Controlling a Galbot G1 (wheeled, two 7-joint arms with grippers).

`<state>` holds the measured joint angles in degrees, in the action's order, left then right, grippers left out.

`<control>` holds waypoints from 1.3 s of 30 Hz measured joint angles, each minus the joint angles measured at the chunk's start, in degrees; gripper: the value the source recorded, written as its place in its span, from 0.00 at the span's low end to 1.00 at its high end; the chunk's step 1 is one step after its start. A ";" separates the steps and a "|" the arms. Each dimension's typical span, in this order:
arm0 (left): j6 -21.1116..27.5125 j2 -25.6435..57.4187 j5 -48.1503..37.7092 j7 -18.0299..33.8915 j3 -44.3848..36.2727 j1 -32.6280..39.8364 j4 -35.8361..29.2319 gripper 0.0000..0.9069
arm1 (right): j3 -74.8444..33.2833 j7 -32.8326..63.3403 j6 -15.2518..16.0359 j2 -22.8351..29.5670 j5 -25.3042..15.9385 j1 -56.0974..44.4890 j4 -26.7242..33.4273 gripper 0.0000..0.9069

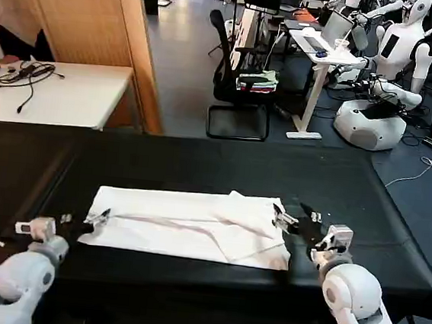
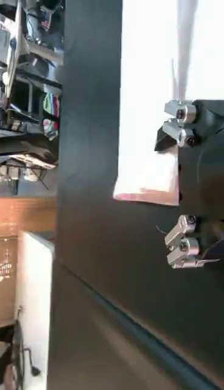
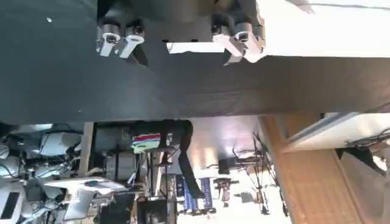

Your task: Fold and organize the clothes.

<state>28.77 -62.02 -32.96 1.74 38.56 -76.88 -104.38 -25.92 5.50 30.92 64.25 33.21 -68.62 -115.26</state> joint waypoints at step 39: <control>-6.60 12.54 14.32 1.58 4.50 -4.90 3.02 0.00 | -5.40 -0.97 -2.06 3.26 -1.60 -6.06 -4.33 0.97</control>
<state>22.16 -49.48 -18.64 3.33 43.06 -81.78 -101.36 -31.33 4.52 28.87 67.51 31.62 -74.68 -119.59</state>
